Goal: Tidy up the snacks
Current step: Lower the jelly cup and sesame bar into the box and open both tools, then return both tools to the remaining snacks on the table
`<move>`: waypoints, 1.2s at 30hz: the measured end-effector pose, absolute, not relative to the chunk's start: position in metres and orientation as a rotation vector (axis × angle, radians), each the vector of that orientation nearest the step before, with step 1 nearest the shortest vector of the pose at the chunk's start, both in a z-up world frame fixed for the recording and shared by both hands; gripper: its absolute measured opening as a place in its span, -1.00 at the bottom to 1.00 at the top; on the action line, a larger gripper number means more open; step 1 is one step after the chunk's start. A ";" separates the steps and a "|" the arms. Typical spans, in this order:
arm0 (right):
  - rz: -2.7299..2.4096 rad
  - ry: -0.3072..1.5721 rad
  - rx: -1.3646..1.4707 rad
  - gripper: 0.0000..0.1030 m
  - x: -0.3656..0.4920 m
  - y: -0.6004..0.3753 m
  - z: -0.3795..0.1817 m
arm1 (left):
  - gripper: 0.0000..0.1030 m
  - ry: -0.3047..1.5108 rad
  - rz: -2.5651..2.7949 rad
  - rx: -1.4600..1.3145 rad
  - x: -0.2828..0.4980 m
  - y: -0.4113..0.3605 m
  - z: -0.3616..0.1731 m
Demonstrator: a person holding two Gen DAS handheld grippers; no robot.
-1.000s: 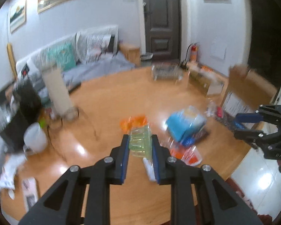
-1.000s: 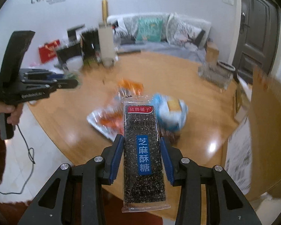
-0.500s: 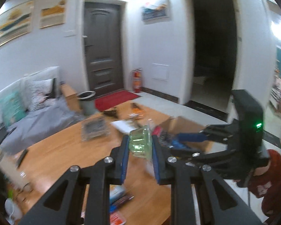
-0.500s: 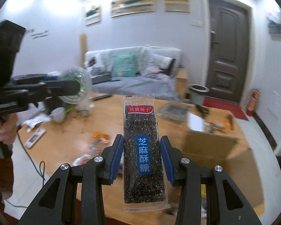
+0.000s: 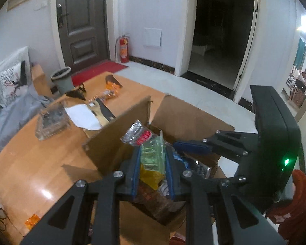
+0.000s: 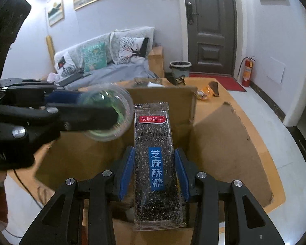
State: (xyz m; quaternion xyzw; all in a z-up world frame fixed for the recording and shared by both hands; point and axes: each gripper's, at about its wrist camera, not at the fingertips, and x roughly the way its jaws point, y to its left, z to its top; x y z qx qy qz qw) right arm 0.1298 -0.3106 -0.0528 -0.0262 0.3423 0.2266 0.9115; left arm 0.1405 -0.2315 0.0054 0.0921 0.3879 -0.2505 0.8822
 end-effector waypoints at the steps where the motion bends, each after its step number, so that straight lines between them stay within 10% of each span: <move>1: 0.460 0.710 -0.056 -0.30 0.133 -0.312 -0.056 | -0.62 0.819 -0.517 0.200 0.143 -0.236 0.004; 36: 0.578 0.669 -0.155 -0.26 0.095 -0.257 -0.006 | -0.09 0.735 -0.323 0.138 0.088 -0.101 0.070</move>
